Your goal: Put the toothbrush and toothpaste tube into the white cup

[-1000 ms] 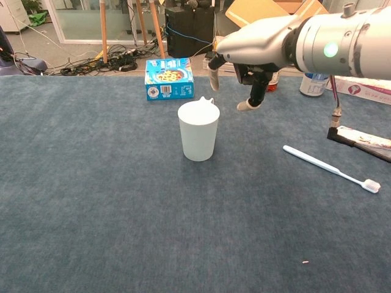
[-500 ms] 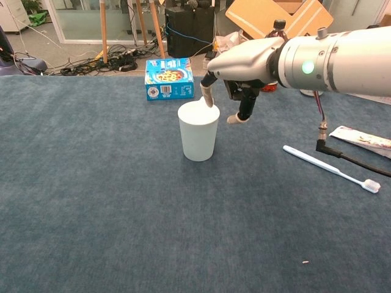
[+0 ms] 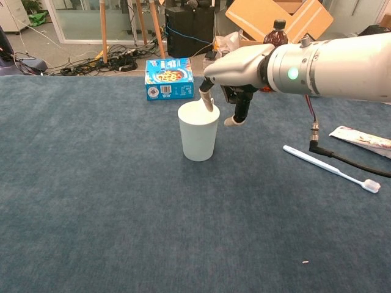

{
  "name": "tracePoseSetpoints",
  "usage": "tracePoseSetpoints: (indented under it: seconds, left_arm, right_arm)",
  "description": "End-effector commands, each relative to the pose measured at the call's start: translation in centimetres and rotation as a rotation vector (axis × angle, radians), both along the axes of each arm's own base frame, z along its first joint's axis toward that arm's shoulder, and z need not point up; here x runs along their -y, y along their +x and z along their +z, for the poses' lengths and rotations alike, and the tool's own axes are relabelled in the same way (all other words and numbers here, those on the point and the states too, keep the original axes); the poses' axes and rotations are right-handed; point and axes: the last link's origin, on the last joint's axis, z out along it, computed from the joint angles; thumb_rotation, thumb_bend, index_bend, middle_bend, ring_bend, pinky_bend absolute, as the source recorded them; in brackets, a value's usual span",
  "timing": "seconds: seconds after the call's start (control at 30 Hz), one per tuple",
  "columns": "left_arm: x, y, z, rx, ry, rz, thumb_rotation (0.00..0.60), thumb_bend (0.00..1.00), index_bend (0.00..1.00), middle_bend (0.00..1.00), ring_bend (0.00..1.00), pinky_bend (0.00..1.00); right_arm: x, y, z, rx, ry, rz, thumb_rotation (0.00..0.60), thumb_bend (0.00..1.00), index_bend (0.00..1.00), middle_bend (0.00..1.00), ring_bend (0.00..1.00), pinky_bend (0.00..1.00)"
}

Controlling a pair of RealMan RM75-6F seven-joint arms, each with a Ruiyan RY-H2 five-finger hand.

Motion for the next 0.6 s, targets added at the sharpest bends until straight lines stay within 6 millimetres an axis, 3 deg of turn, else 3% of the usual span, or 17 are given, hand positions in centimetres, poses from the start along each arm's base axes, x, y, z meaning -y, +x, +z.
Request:
tracePoseSetpoints:
  seconds: [0.03, 0.6]
  left_arm:
    - [0.0, 0.0, 0.0, 0.001, -0.001, 0.003, 0.6, 0.0, 0.78, 0.51, 0.41, 0.38]
    - [0.1, -0.3, 0.7, -0.002, 0.008, 0.044, 0.6, 0.0, 0.84, 0.54, 0.43, 0.38]
  right_arm:
    - [0.2, 0.1, -0.4, -0.003, 0.002, 0.002, 0.6, 0.21, 0.4, 1.0, 1.0, 1.0]
    - [1.3, 0.0, -2.3, -0.032, 0.004, 0.004, 0.6, 0.21, 0.43, 1.0, 1.0, 1.0]
